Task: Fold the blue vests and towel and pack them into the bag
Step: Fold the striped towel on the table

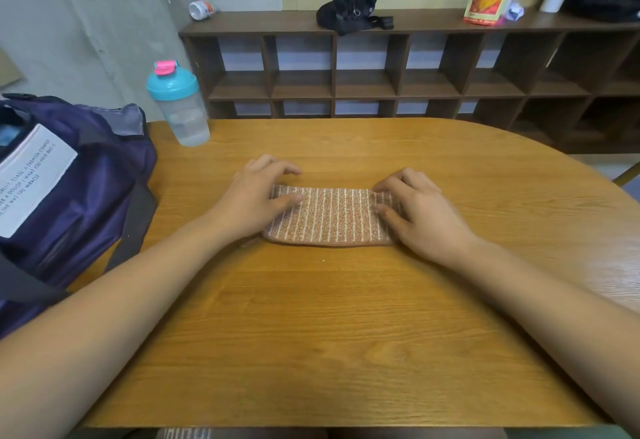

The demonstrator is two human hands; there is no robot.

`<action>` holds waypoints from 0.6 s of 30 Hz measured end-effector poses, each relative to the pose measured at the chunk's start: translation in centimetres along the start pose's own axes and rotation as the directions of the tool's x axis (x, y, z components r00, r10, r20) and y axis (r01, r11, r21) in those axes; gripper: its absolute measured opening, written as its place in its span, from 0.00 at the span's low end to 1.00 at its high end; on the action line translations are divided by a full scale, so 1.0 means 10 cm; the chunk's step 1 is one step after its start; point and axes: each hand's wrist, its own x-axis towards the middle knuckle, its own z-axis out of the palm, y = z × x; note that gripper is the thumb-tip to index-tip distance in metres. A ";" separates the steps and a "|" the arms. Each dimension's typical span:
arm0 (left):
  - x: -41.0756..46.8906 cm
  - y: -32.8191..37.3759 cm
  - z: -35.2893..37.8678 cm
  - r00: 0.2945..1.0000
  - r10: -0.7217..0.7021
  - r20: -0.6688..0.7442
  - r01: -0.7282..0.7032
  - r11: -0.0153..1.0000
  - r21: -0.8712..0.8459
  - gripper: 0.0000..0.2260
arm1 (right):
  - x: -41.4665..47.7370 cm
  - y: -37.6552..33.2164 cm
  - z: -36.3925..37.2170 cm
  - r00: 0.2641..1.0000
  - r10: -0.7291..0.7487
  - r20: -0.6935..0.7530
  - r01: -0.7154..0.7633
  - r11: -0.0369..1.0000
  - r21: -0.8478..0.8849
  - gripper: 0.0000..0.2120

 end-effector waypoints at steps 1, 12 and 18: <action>0.05 0.00 0.00 0.999 -0.044 0.029 0.044 0.999 -0.031 0.23 | 0.04 0.04 0.02 0.999 0.039 0.004 -0.039 0.999 -0.006 0.16; 0.18 -0.36 0.06 0.967 -0.246 0.072 0.254 0.880 -0.402 0.05 | 0.19 0.34 -0.04 0.961 0.257 0.101 -0.276 0.896 0.348 0.03; 0.19 -0.39 0.08 0.970 -0.244 0.022 0.236 0.910 -0.339 0.04 | 0.19 0.33 -0.03 0.960 0.274 0.057 -0.276 0.896 0.348 0.01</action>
